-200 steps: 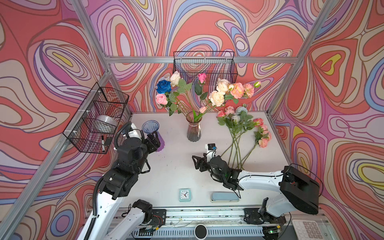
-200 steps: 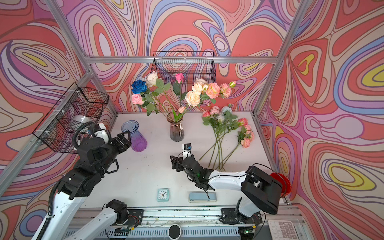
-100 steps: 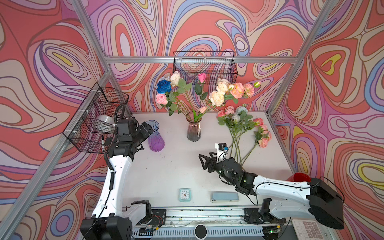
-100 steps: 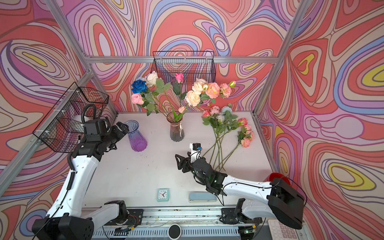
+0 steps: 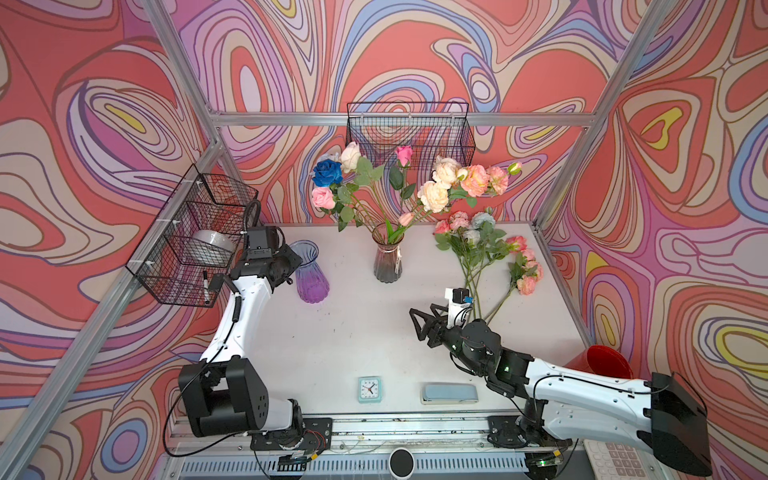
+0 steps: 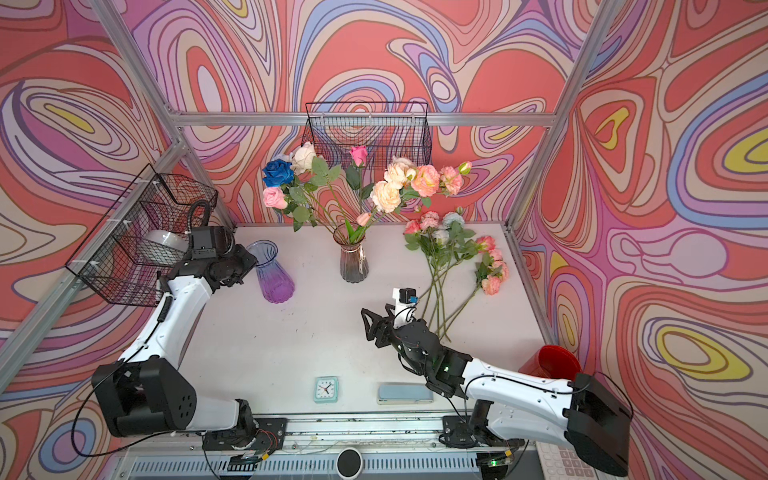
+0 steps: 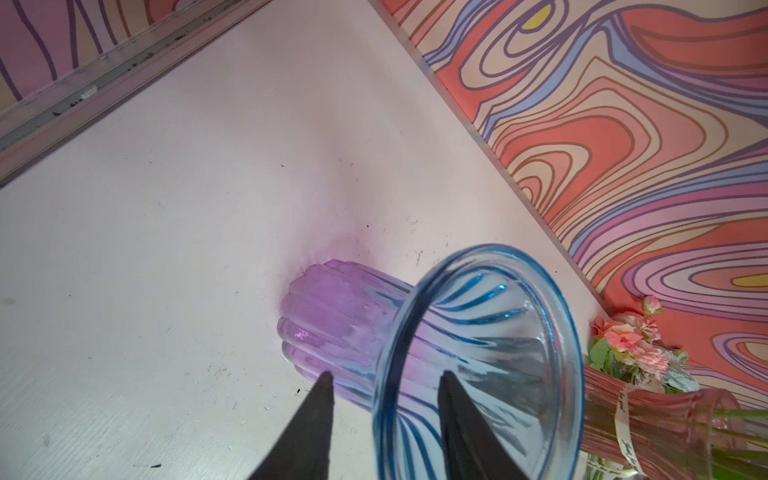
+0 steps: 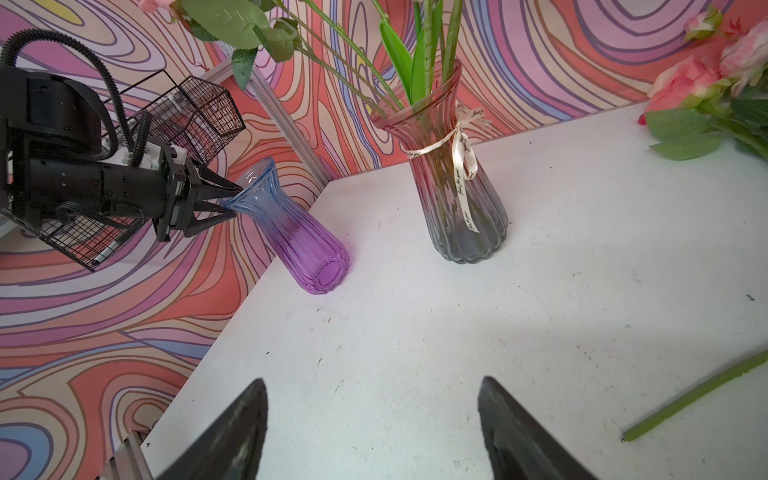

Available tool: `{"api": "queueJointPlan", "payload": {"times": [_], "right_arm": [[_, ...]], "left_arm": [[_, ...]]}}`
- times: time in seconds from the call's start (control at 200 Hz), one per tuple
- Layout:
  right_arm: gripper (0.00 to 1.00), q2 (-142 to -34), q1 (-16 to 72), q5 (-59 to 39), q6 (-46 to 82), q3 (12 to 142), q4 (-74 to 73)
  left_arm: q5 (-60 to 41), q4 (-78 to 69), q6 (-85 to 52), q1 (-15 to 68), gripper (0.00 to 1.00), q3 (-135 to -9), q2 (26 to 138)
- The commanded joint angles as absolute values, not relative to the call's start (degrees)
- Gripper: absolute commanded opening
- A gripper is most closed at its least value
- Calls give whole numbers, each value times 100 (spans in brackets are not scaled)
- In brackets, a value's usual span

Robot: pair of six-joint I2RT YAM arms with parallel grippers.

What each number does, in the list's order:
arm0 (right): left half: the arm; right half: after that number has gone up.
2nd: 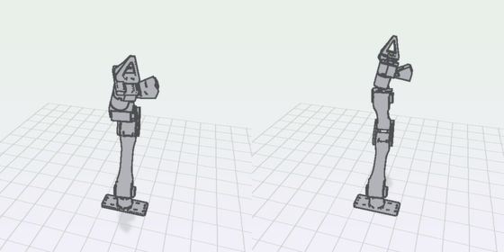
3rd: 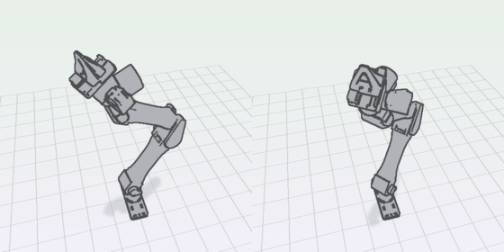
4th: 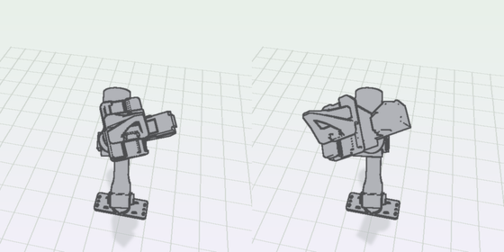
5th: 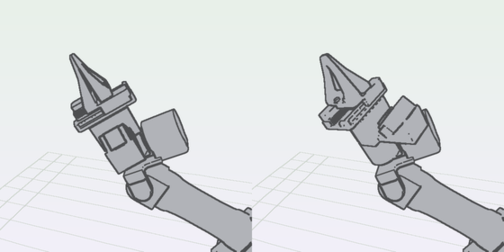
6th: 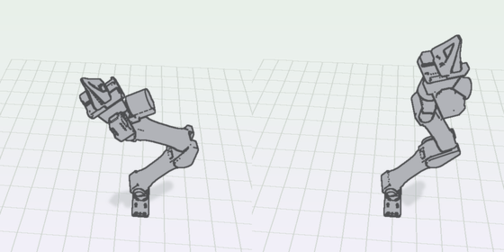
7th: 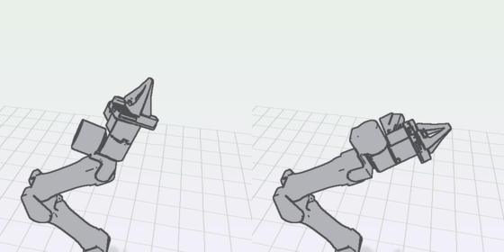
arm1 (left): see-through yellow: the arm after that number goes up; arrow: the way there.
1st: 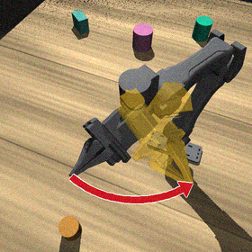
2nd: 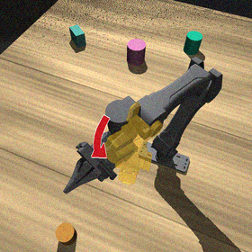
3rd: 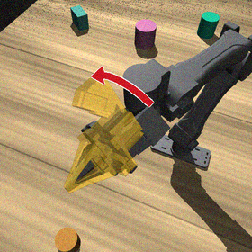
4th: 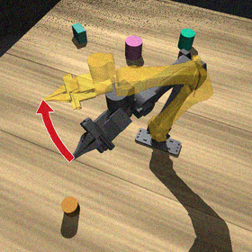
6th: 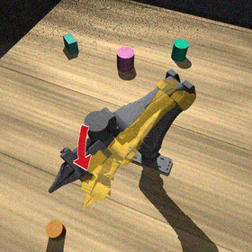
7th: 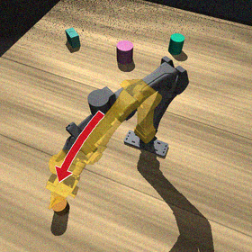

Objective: Arrange the flowers into the vase
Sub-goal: 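Grasp the rim of the blue-purple vase with the left gripper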

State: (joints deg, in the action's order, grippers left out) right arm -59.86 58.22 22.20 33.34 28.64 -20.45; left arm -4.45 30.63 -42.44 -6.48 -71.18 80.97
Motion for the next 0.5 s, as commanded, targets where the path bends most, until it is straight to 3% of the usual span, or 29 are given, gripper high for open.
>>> {"api": "queueJointPlan", "payload": {"times": [0.0, 0.24, 0.496], "right_arm": [[82, -5866, 5845, 2415, 3281, 2770, -1876], [82, -5794, 5850, 2567, 3192, 2780, -1759], [82, -5571, 5850, 2807, 3103, 2783, -1477]], "left_arm": [[-310, 3340, -4192, -686, 29, -7174, 8121], [-614, 3419, -4245, -686, 0, -6845, 7844], [-1080, 3829, -4117, -272, 0, -6678, 6889]]}}
